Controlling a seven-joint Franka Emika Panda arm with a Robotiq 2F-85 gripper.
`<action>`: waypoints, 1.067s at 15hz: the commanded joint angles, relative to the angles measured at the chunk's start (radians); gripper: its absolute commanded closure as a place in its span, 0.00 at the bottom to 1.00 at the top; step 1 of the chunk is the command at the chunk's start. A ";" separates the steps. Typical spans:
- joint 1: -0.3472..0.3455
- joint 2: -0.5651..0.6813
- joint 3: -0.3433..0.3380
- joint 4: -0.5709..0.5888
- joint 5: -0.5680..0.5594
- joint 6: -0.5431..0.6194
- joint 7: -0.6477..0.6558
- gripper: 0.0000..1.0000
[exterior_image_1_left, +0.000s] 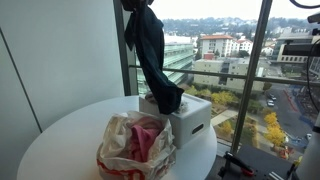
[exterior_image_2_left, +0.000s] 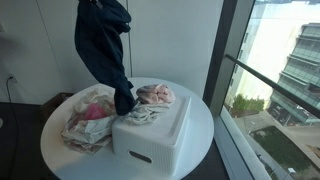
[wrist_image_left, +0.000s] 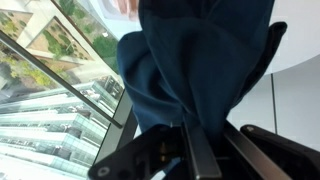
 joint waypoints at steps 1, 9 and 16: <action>0.045 -0.065 0.083 0.017 -0.004 -0.036 -0.033 0.98; 0.049 0.040 0.090 -0.026 -0.016 0.081 -0.085 0.98; 0.055 -0.090 0.046 -0.139 -0.002 0.100 -0.075 0.98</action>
